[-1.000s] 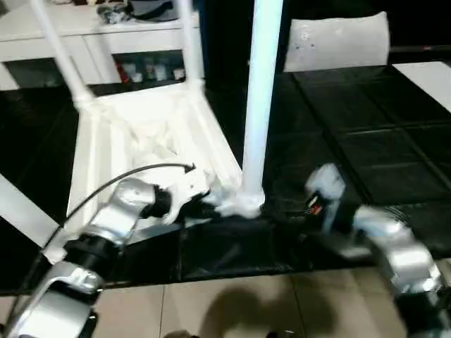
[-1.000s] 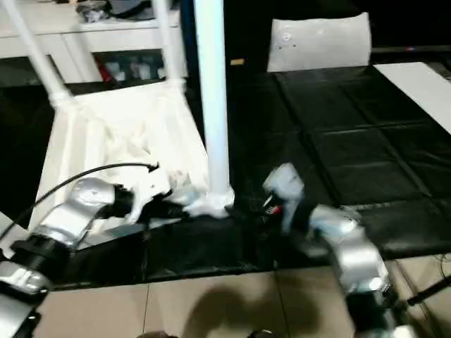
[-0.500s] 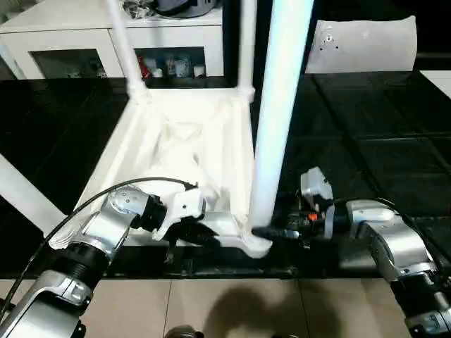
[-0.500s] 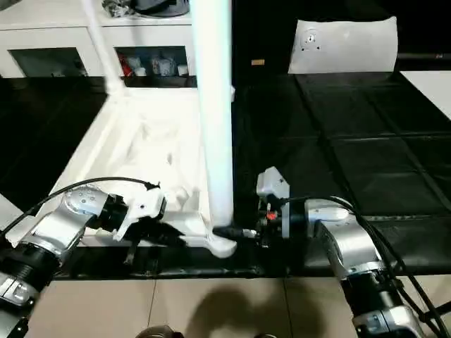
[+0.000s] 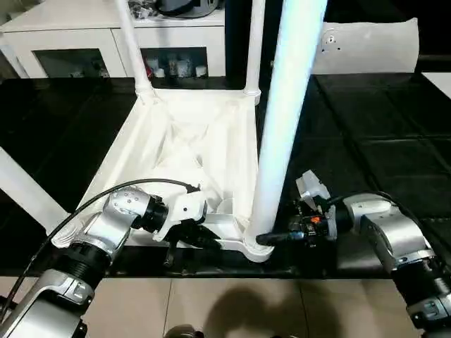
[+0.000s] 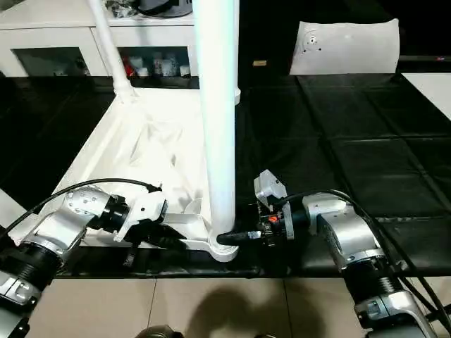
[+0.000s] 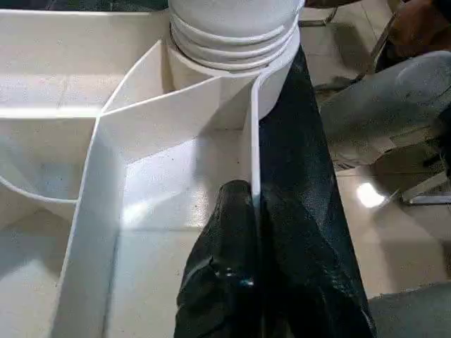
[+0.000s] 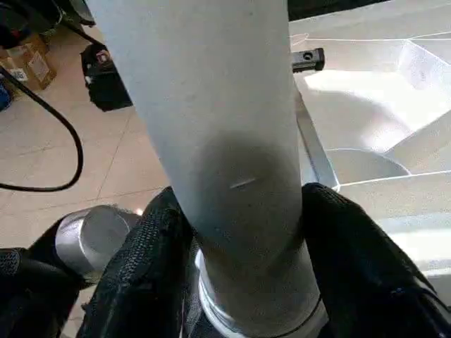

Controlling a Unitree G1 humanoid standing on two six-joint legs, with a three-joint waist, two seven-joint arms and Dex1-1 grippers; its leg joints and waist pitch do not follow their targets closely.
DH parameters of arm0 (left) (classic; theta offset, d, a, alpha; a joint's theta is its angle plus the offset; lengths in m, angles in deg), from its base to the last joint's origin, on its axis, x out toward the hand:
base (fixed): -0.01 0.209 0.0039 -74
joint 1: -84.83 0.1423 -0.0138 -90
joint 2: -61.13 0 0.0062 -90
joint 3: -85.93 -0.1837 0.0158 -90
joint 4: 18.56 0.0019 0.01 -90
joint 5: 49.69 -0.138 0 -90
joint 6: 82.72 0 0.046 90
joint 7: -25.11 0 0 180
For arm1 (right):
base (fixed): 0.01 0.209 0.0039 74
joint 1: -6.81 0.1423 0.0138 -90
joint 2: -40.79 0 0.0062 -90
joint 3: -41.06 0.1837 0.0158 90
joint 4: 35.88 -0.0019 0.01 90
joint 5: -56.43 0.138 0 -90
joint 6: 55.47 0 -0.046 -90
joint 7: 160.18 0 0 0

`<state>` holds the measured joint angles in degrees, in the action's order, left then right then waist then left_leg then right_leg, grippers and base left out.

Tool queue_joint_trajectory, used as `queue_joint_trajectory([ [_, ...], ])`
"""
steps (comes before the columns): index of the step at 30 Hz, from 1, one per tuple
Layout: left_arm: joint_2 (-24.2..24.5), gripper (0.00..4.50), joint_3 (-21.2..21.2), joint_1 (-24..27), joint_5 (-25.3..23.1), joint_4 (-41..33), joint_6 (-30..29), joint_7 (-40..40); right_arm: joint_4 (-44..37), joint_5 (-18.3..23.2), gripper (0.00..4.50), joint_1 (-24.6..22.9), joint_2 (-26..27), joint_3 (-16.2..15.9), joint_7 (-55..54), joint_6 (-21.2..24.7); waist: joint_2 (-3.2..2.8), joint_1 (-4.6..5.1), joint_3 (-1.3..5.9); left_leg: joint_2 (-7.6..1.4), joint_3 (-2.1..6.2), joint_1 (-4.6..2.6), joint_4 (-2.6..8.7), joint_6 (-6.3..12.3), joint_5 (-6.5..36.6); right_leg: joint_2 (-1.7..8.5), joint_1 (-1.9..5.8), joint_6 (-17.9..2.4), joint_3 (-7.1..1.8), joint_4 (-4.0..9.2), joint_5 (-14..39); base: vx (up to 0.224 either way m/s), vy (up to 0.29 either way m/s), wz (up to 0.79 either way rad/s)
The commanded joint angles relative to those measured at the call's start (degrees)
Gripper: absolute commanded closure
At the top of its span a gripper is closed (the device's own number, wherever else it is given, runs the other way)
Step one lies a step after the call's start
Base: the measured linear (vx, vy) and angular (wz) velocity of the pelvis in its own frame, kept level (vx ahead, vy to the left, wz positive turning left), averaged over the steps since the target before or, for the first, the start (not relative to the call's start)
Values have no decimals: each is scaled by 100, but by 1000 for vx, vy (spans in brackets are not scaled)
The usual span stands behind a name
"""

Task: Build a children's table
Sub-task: Rotate leg to tighten

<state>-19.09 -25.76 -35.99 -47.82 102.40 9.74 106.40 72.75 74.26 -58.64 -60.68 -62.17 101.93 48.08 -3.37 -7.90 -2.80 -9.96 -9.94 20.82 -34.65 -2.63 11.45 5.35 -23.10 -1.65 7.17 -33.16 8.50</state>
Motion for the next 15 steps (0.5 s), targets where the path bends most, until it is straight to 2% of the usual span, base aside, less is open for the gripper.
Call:
queue_joint_trajectory([
  [1, -74, 450, 60, -166, -52, 130, -54, -208, -82, 89, 245, 7, 21, -76, 153, 111, 78, 48, 411, -357, 97, -53, 412, 383, 1026, 420, 307, -816, -344, 404, 2121, 0, 0, 0],
  [5, -331, 450, 278, -262, -25, 277, -507, -830, -379, 230, 249, -266, 227, 114, -363, 325, 66, 25, 378, -361, 88, -94, 428, 317, 1214, 420, 282, -737, -344, 462, 2463, 0, 0, 0],
  [6, -381, 450, 312, -290, -26, 287, -633, -955, -436, 227, 250, -306, 277, 147, -517, 367, 78, 14, 375, -367, 101, -135, 436, 255, 1330, 428, 272, -697, -339, 483, 2620, 0, 0, 0],
  [8, -465, 450, 368, -332, -19, 313, -742, -1138, -534, 209, 251, -347, 353, 173, -744, 457, 91, 49, 365, -341, 119, -91, 453, 204, 1360, 432, 311, -591, -321, 491, 2783, 0, 0, 0],
  [9, -651, 450, 484, -418, 40, 362, -969, -1450, -716, 144, 251, -401, 583, 231, -1314, 672, 72, 80, 361, -327, 121, -94, 454, 188, 1395, 430, 308, -519, -314, 514, 2902, 0, 0, 0],
  [10, -707, 450, 515, -443, 56, 373, -1050, -1540, -758, 111, 251, -411, 665, 249, -1509, 731, 84, 97, 352, -319, 118, -97, 459, 175, 1395, 421, 303, -471, -314, 538, 2953, 0, 0, 0],
  [11, -812, 450, 528, -510, 8, 429, -1117, -1745, -733, -81, 251, -410, 853, 243, -1961, 754, 60, 138, 356, -288, 125, -107, 447, 141, 1432, 423, 292, -437, -298, 544, 3037, 0, 0, 0],
  [12, -880, 450, 532, -555, -34, 466, -1156, -1885, -709, -218, 251, -409, 974, 237, -2260, 760, 73, 209, 348, -257, 135, -72, 449, 101, 1475, 417, 314, -347, -263, 567, 3177, 0, 0, 0],
  [13, -1000, 450, 578, -610, -52, 512, -1259, -2122, -642, -393, 251, -392, 1158, 245, -2681, 788, 58, 238, 347, -255, 146, -61, 451, 82, 1505, 420, 325, -302, -255, 574, 3227, 0, 0, 0],
  [14, -1025, 450, 589, -621, -55, 520, -1280, -2172, -627, -427, 252, -388, 1196, 248, -2767, 793, 76, 316, 329, -221, 137, -89, 433, 61, 1602, 402, 291, -206, -219, 640, 3427, 0, 0, 0],
  [15, -1187, 450, 660, -685, -80, 551, -1454, -2490, -541, -640, 253, -362, 1477, 292, -3369, 903, 66, 377, 328, -208, 137, -88, 424, 63, 1620, 395, 292, -160, -210, 654, 3504, 0, 0, 0],
])
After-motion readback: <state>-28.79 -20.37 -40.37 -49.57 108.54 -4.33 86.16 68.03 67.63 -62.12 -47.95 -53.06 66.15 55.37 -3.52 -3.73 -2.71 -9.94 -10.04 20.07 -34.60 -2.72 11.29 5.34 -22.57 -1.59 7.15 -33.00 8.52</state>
